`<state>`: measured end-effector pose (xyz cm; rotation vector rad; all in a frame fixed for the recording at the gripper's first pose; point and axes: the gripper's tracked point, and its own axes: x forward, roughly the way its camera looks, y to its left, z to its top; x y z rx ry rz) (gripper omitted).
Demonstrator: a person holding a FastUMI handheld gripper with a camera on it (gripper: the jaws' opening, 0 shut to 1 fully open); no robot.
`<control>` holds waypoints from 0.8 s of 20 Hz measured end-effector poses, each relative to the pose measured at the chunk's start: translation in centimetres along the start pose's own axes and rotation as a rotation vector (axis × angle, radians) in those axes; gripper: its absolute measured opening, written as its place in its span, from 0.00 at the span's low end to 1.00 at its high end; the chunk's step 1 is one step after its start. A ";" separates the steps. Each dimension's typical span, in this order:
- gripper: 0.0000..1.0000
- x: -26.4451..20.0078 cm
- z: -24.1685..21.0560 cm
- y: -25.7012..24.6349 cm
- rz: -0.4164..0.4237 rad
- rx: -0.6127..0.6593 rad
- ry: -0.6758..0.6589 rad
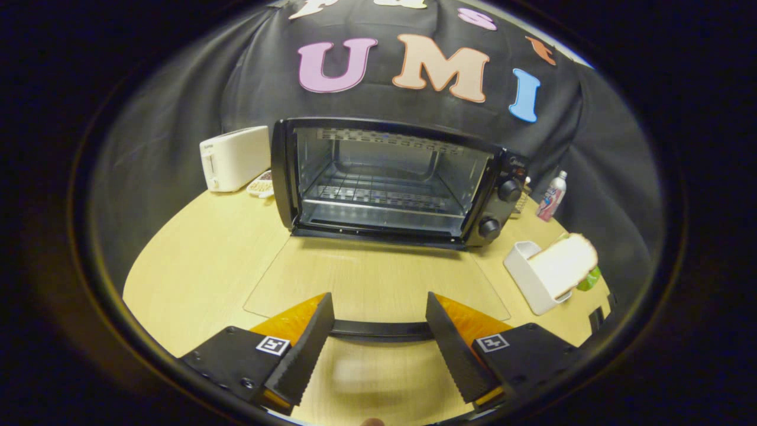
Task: Open the toaster oven, put the food inside, and close the toaster oven door.
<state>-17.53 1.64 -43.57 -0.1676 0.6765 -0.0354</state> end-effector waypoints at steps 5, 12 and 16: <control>0.99 0.6 -0.5 0.3 0.010 0.038 0.019; 1.00 -1.8 5.1 -0.7 0.049 0.068 -0.109; 1.00 -2.5 11.1 -6.7 -0.036 0.119 -0.235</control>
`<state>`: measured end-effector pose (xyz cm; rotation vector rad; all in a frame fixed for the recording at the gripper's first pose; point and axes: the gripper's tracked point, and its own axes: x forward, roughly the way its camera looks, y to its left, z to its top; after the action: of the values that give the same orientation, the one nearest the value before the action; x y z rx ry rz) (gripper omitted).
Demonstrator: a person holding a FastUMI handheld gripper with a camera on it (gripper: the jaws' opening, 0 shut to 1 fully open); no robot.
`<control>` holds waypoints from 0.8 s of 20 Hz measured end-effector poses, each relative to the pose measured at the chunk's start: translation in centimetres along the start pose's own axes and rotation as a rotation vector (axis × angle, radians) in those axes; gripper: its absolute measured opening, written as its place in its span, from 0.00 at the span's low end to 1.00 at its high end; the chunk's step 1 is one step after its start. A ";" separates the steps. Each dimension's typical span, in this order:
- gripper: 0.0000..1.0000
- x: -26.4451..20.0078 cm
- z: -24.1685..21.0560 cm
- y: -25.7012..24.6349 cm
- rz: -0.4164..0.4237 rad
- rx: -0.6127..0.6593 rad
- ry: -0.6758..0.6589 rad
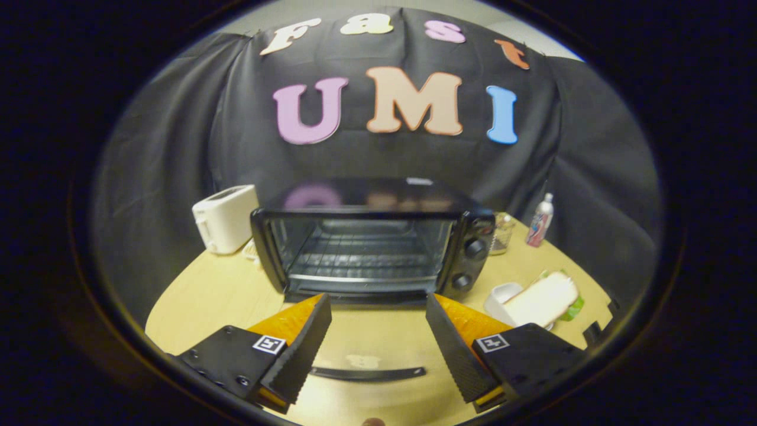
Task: Open the toaster oven, put the food inside, and close the toaster oven door.
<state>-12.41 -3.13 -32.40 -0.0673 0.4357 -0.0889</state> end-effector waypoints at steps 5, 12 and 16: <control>1.00 0.9 5.2 -10.8 -0.200 0.028 -0.101; 1.00 1.1 3.6 -25.9 -0.450 0.222 -0.119; 0.99 1.9 -1.4 -30.1 -0.464 0.411 -0.070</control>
<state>-13.42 -33.27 -31.96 0.2348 0.3186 -0.6283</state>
